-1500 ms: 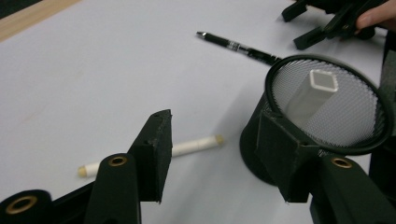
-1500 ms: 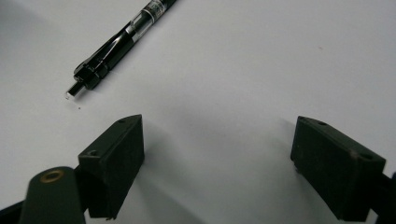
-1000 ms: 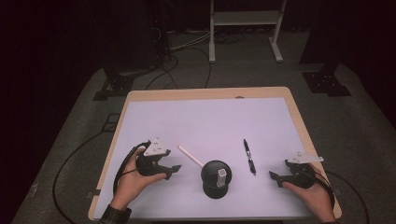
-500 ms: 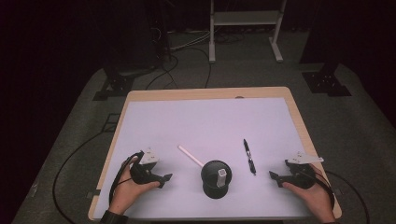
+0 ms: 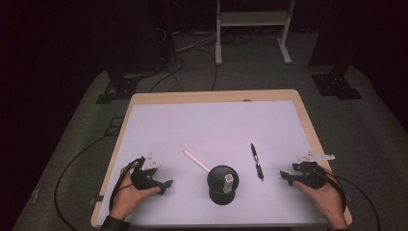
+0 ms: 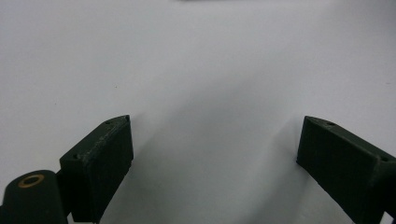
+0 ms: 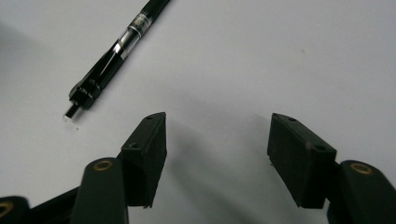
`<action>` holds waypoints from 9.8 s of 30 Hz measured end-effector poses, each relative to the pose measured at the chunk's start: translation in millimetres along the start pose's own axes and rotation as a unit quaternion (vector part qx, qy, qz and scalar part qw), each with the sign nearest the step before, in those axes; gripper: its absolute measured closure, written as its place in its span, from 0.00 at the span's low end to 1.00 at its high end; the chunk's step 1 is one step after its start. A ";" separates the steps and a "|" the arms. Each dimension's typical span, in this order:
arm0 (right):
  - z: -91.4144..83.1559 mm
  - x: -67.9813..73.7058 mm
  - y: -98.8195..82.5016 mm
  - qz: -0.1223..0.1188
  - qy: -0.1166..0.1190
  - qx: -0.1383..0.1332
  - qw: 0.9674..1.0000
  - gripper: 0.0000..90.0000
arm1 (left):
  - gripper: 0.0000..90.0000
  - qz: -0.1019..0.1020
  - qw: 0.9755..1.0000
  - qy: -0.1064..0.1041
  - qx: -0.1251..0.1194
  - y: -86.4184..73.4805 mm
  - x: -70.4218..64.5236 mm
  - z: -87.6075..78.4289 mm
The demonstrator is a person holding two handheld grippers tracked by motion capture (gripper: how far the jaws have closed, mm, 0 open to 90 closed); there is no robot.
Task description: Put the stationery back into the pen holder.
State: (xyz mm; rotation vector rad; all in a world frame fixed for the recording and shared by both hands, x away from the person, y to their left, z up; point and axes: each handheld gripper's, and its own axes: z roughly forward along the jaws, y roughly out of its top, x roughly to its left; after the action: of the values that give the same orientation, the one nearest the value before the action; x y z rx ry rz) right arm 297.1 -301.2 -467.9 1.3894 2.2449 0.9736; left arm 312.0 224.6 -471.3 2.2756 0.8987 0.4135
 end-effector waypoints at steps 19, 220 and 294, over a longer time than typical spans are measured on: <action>4.3 4.7 26.7 0.025 0.013 0.034 0.999 0.53 | 0.00 -0.015 1.000 -0.008 -0.025 -8.0 6.1 4.9; 6.4 45.3 116.6 -0.008 0.144 -0.063 0.988 0.88 | 0.00 -0.016 0.999 -0.009 -0.026 -8.4 6.2 5.1; -48.6 126.6 157.5 -0.091 0.240 -0.182 0.949 0.88 | 0.00 -0.015 1.000 -0.009 -0.023 -8.2 6.4 4.6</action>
State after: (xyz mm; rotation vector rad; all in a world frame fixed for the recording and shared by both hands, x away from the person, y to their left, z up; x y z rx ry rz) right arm 311.9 -162.4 -314.0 0.8320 2.2917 1.6971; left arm 314.8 231.5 -479.9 2.2184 0.9044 0.3964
